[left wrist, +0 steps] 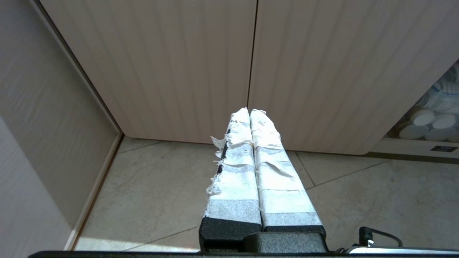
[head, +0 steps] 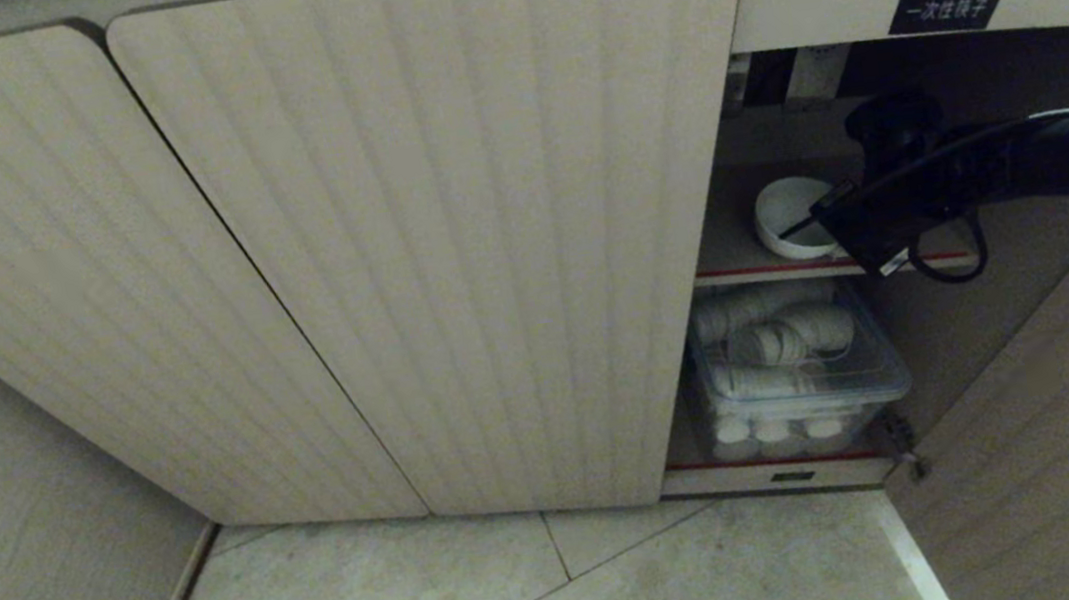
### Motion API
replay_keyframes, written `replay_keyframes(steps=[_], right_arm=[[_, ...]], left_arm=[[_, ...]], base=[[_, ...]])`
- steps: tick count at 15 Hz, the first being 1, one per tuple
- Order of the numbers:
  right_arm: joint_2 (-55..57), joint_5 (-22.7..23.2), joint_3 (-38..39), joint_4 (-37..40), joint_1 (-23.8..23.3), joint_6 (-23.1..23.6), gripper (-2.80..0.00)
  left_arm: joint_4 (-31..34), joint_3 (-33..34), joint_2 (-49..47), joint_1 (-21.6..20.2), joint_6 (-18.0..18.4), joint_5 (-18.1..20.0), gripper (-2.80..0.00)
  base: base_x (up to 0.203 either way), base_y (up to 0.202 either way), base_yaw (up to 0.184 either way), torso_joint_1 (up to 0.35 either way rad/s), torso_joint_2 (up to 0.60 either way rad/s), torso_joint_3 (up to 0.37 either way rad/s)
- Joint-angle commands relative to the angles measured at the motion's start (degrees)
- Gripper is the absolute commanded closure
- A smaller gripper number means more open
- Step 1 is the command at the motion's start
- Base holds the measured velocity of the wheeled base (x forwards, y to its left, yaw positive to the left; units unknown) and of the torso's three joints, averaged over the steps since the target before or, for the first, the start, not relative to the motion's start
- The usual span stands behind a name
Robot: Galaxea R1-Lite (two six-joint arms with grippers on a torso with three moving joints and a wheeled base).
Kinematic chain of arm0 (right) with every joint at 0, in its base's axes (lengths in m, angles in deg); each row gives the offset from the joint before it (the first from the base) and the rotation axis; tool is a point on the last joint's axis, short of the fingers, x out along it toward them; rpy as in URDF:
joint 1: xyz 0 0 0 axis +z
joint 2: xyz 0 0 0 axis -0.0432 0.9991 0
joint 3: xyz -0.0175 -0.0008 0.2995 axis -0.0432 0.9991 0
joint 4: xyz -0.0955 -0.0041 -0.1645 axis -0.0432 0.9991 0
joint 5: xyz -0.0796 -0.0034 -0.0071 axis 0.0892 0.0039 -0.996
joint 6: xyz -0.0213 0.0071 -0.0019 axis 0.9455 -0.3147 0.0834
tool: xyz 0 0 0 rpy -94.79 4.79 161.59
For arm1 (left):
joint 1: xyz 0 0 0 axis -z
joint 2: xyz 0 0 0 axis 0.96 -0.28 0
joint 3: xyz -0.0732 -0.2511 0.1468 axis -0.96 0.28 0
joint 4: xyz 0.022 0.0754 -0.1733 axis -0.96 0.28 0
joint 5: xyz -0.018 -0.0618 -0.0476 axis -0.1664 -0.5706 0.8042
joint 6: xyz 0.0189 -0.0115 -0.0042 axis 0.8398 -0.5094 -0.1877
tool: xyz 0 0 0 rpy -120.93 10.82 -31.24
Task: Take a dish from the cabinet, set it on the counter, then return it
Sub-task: Put it back into the cabinet
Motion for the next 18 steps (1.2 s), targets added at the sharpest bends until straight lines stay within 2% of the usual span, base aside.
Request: replay_keyframes(steps=[1,6,7,11,18], right_arm=[[0.19,-0.06,-0.01,0.12,0.04,-0.36,0.0],[0.54,0.03,-0.01,0.03,0.04,-0.36,0.0],[0.54,0.03,-0.01,0.03,0.04,-0.36,-2.8],[0.63,-0.15,-0.01,0.03,-0.05,-0.45,-2.8],[0.98,-3.02,-0.01,-1.08,0.04,-0.36,-2.8]], left_arm=[[-0.02,-0.01,0.02,-0.01,-0.03,0.06,0.0],[-0.02,-0.01,0.02,-0.01,-0.03,0.06,0.0],[-0.02,0.07,0.02,-0.01,-0.03,-0.03,0.0],[-0.02,-0.01,0.02,-0.01,-0.03,-0.03,0.0],[-0.02,0.07,0.02,-0.09,-0.03,-0.02,0.0]], base=[[0.0,0.0,0.0,0.0,0.0,0.0],[0.0,0.0,0.0,0.0,0.0,0.0],[0.0,0.0,0.0,0.0,0.0,0.0],[0.0,0.0,0.0,0.0,0.0,0.0],[0.0,0.0,0.0,0.0,0.0,0.0]])
